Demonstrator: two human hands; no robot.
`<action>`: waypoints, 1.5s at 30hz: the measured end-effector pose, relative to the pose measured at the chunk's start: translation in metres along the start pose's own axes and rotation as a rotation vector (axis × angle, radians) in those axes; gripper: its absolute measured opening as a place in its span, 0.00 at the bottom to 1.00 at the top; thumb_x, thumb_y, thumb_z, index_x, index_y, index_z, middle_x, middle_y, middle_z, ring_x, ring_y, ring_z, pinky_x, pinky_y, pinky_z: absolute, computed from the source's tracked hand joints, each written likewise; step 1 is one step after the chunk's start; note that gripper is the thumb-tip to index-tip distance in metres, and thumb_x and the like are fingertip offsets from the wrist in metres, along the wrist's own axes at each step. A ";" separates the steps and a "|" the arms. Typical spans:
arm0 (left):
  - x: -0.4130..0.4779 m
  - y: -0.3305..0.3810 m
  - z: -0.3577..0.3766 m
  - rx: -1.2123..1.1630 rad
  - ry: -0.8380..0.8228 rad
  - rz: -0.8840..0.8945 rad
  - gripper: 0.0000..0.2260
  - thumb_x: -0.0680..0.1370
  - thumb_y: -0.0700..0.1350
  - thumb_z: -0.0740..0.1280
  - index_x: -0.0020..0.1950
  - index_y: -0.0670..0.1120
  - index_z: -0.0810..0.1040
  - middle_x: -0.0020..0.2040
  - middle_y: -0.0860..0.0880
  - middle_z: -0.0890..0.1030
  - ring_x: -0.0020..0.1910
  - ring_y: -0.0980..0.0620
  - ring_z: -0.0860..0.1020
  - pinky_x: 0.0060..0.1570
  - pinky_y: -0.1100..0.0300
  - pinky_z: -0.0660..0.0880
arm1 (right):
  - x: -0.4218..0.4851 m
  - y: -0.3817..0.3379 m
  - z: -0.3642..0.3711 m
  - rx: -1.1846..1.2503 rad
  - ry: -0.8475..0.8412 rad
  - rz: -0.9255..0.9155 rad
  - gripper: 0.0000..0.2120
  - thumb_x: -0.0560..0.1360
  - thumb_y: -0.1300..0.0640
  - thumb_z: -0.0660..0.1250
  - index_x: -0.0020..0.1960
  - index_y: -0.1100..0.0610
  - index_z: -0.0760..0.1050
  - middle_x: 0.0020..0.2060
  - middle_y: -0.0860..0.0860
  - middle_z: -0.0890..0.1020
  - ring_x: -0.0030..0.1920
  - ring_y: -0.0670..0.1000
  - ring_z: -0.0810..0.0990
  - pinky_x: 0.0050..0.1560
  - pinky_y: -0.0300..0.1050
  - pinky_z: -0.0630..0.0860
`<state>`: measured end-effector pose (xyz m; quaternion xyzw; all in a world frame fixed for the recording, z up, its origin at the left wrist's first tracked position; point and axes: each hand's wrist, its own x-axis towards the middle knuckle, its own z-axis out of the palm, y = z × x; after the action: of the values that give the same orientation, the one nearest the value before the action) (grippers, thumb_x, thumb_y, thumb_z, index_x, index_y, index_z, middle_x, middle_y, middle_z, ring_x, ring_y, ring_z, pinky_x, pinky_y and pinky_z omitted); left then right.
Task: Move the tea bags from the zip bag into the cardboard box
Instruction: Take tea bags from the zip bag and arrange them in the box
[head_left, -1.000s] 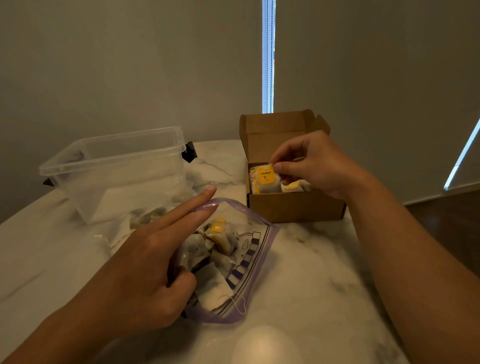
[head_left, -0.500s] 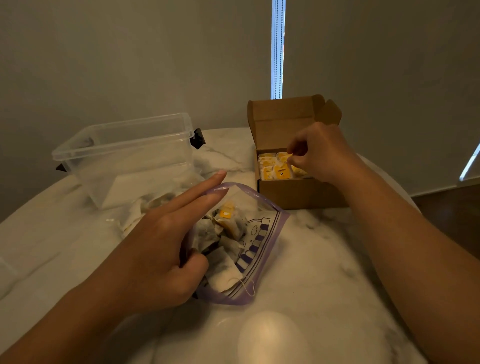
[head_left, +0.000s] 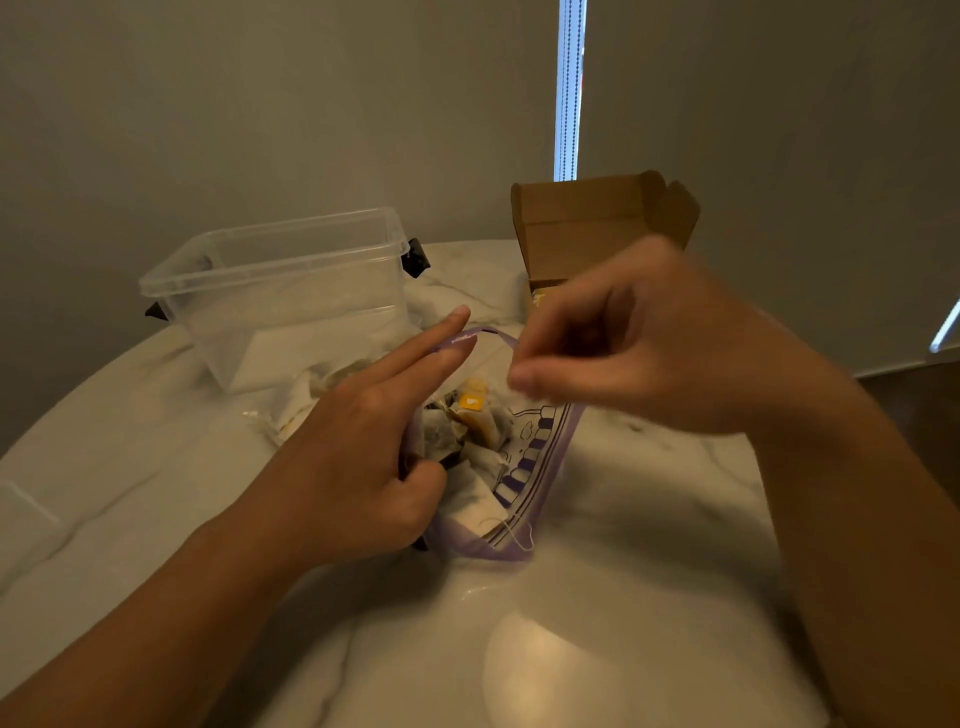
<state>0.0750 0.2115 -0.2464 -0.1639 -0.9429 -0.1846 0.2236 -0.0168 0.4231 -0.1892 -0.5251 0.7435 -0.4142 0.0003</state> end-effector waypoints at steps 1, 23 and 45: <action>0.000 0.001 -0.001 0.000 -0.009 0.002 0.37 0.65 0.39 0.64 0.77 0.46 0.67 0.79 0.56 0.62 0.60 0.48 0.68 0.40 0.77 0.66 | -0.001 0.000 0.006 -0.033 -0.106 0.029 0.03 0.72 0.58 0.74 0.46 0.54 0.84 0.37 0.44 0.85 0.39 0.42 0.84 0.39 0.34 0.79; 0.000 0.001 0.000 -0.024 -0.012 0.038 0.37 0.65 0.37 0.65 0.76 0.43 0.68 0.78 0.53 0.63 0.60 0.58 0.66 0.42 0.81 0.67 | 0.009 0.015 0.058 -0.388 -0.491 0.072 0.08 0.72 0.57 0.73 0.51 0.50 0.84 0.44 0.43 0.84 0.44 0.40 0.79 0.47 0.40 0.79; 0.000 -0.004 0.002 0.023 0.043 0.009 0.37 0.66 0.41 0.65 0.77 0.47 0.67 0.79 0.58 0.61 0.63 0.42 0.60 0.47 0.54 0.80 | -0.003 0.028 -0.016 0.199 -0.049 0.015 0.05 0.72 0.67 0.71 0.47 0.63 0.82 0.38 0.53 0.85 0.38 0.53 0.85 0.40 0.42 0.80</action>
<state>0.0733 0.2089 -0.2488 -0.1614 -0.9391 -0.1764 0.2467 -0.0441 0.4384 -0.1969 -0.5271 0.7023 -0.4728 0.0736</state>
